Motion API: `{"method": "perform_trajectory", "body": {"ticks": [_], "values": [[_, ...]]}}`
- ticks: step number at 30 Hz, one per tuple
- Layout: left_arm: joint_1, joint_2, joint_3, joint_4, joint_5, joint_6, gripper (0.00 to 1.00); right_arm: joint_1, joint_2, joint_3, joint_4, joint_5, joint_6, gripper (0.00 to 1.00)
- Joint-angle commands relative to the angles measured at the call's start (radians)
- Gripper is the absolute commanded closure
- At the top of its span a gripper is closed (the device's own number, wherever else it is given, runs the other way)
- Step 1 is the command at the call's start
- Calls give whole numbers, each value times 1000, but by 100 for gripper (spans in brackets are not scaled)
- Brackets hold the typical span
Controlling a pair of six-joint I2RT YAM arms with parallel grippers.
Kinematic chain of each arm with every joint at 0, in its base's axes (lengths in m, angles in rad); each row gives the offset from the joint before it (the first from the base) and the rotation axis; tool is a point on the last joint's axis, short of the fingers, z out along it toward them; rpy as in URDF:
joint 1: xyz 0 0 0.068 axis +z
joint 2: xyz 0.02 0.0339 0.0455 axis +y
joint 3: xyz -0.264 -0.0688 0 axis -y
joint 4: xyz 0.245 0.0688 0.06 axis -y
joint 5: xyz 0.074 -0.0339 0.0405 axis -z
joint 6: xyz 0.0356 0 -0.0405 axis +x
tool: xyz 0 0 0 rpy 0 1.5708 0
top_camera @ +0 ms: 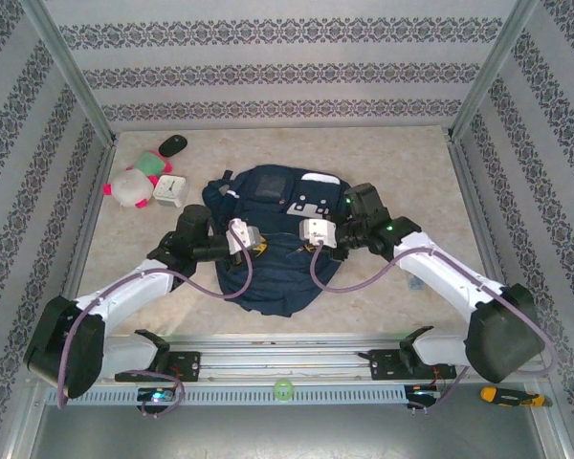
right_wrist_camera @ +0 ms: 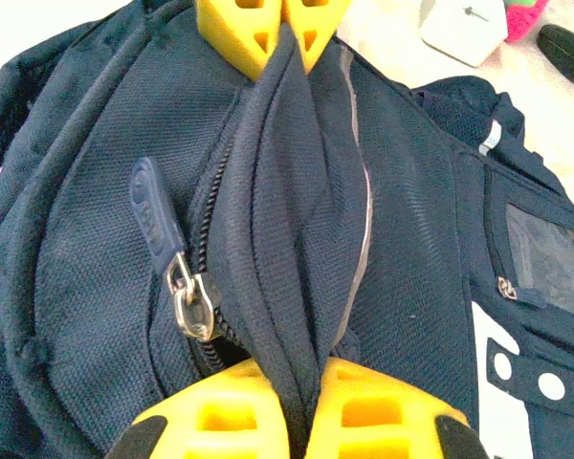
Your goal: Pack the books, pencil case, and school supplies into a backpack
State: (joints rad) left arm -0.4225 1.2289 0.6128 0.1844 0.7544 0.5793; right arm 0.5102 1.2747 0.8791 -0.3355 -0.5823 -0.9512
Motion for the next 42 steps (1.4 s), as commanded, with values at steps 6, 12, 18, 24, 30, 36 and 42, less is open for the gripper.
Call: {"method": "perform_trajectory", "body": {"ticks": [6,12,18,24,30,36,42], "values": [[16,57,133,92,-77,-9,78,108,-157,-160,268,51,308,100],[14,-68,183,-129,-216,-186,41,132,-152,-171,364,112,477,100],[-40,-236,221,-464,-274,-357,40,148,-124,-143,380,128,532,100],[-200,-273,173,-496,-371,-447,41,155,-101,-125,384,109,529,100],[-292,-167,168,-382,-453,-474,41,165,-92,-114,381,99,517,100],[-295,-117,165,-322,-466,-442,41,171,-90,-109,382,89,512,100],[-315,-49,169,-227,-402,-431,58,178,-89,-98,393,85,548,100]]}}
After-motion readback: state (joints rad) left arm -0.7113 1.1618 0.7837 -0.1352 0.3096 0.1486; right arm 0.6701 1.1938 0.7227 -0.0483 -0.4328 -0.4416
